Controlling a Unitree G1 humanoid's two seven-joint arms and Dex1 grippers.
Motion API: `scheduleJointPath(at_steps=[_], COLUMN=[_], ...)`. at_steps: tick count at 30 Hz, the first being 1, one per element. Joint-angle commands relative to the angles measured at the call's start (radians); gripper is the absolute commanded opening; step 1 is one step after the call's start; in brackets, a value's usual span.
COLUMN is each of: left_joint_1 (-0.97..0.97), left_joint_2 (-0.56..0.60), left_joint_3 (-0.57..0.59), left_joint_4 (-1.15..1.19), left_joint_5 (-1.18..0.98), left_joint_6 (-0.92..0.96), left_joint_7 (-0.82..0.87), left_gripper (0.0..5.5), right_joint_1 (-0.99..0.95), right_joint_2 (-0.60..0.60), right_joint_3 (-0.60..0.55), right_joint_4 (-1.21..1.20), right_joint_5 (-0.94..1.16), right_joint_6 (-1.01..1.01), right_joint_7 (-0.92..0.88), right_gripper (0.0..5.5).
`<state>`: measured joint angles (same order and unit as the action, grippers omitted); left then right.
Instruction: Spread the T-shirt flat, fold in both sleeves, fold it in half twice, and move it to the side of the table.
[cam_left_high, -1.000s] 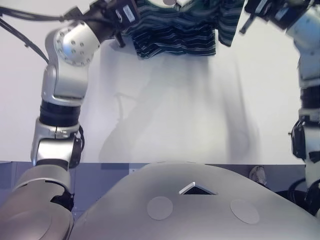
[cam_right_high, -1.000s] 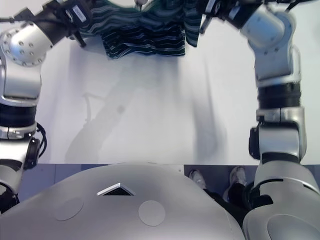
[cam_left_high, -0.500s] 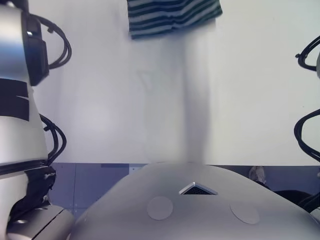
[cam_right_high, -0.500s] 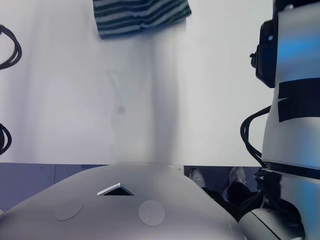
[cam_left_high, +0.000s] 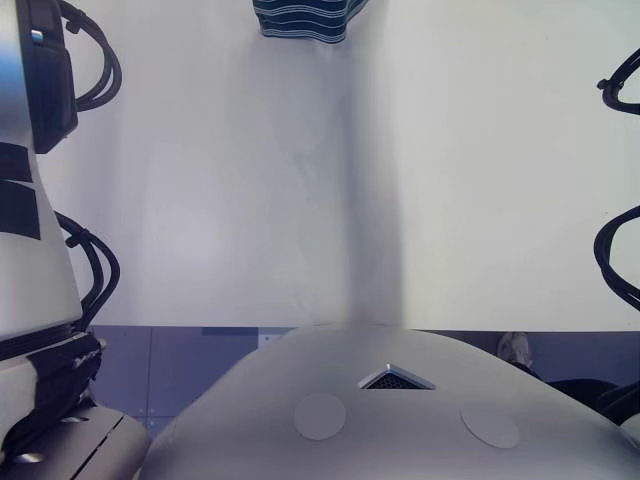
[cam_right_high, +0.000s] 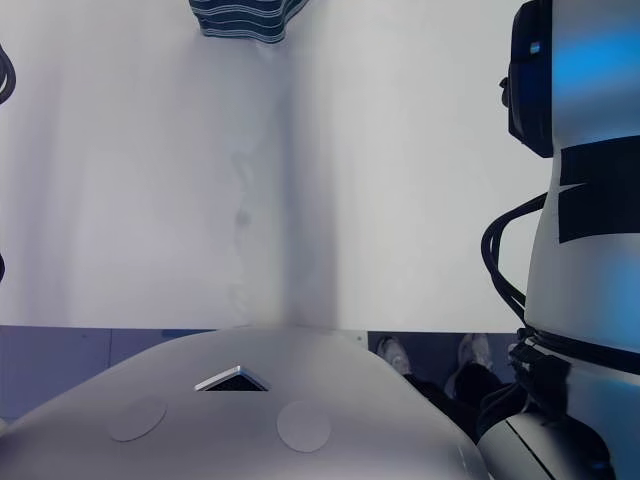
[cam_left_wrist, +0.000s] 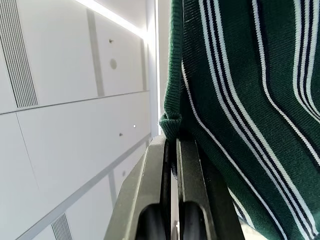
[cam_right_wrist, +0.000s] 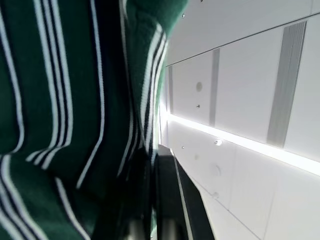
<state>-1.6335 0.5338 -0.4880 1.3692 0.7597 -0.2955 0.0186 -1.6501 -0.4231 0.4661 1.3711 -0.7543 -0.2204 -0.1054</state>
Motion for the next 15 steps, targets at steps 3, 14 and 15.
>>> scheduleJointPath(at_steps=[3,14,15], left_joint_1=[-0.003,0.299,0.351], left_joint_2=[0.020,0.155,0.169], left_joint_3=[0.013,0.236,0.239], left_joint_4=[-0.007,-0.528,-0.640], left_joint_5=[-0.029,-0.617,-0.680], left_joint_6=[-0.071,-0.098,-0.042], left_joint_7=[-0.142,-1.269,-1.349], left_gripper=[0.00,0.00,0.00], right_joint_1=[-0.002,0.582,0.638], right_joint_2=[-0.082,-0.519,-0.559], right_joint_3=[-0.018,-0.207,-0.221], right_joint_4=[-0.006,-0.850,-0.954], right_joint_5=[0.026,0.635,0.695], right_joint_6=[-0.076,-0.162,-0.112], right_joint_7=[0.077,1.204,1.277], right_gripper=[0.02,0.02,0.02])
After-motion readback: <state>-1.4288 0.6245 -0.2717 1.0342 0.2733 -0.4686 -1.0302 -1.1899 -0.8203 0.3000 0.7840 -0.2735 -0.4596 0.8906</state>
